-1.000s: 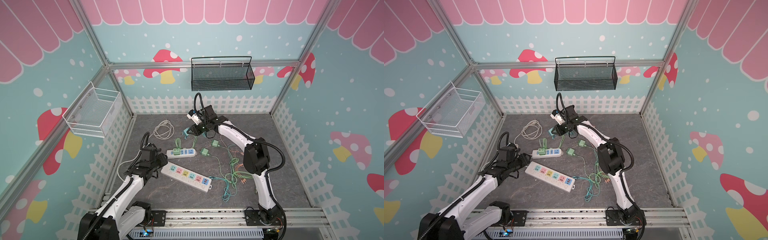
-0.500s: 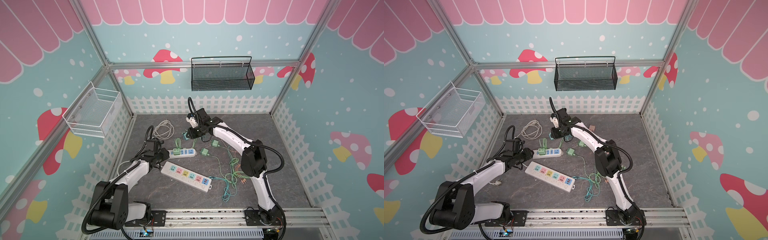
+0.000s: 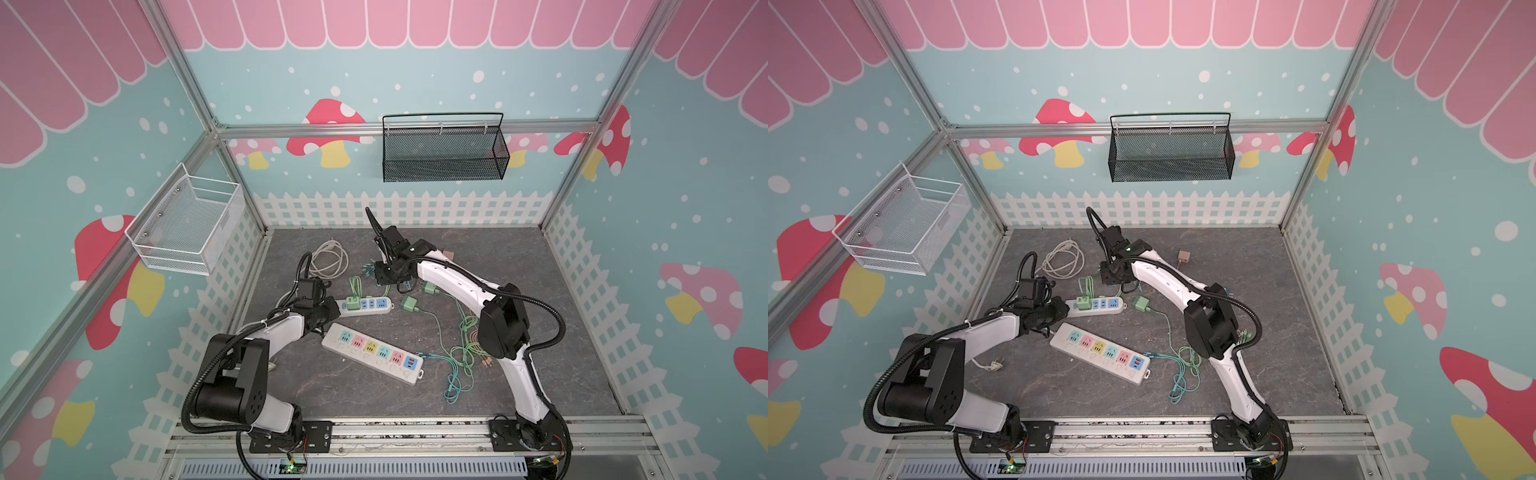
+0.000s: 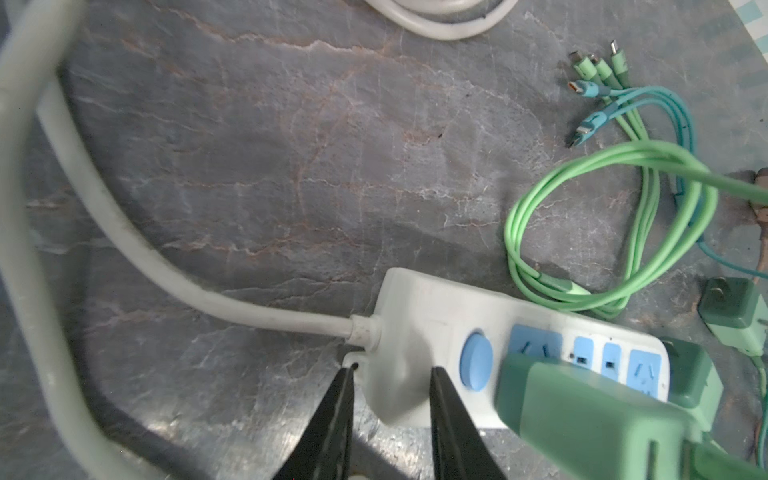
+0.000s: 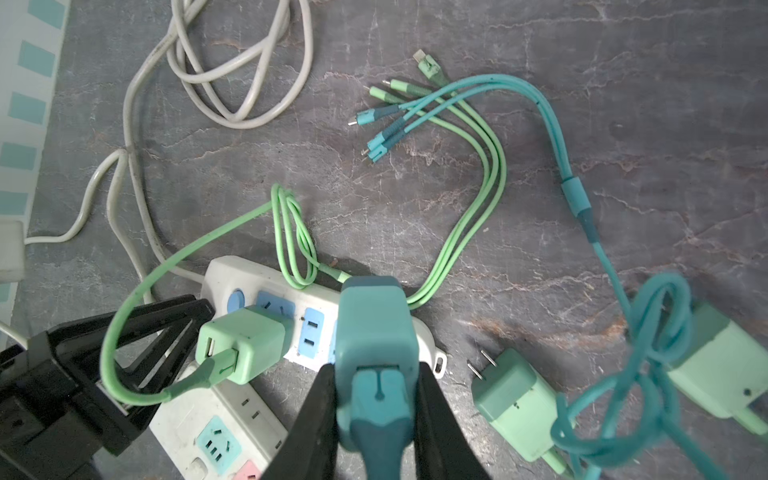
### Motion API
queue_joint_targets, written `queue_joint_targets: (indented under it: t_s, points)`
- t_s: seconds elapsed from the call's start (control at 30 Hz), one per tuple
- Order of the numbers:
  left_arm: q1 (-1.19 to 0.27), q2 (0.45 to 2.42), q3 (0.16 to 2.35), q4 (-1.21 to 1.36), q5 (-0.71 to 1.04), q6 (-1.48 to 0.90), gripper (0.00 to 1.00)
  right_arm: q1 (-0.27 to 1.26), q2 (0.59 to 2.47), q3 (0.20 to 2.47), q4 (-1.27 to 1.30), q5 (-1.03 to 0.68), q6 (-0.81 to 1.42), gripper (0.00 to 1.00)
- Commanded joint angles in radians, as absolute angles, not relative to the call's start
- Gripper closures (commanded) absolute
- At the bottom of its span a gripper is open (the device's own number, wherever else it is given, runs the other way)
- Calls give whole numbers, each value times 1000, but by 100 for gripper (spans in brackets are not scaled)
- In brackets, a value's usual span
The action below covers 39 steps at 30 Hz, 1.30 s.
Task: Insert the plug
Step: 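Press the teal charger into the socket beside the green charger with right gripper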
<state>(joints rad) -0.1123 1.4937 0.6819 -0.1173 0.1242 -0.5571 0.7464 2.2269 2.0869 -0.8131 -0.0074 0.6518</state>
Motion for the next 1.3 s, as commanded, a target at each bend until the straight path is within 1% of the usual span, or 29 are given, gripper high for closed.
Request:
queue_joint_targets:
  t_s: [0.0, 0.37, 1.27]
  points:
    - [-105, 1506, 714, -85, 142, -540, 71, 760, 2214, 2113, -863, 8, 701, 100]
    - [-100, 1521, 730, -90, 185, -520, 75, 810, 2234, 2108, -874, 5, 741, 100]
    - [-95, 1531, 707, -81, 215, -532, 76, 845, 2282, 2062, -893, 41, 794, 100]
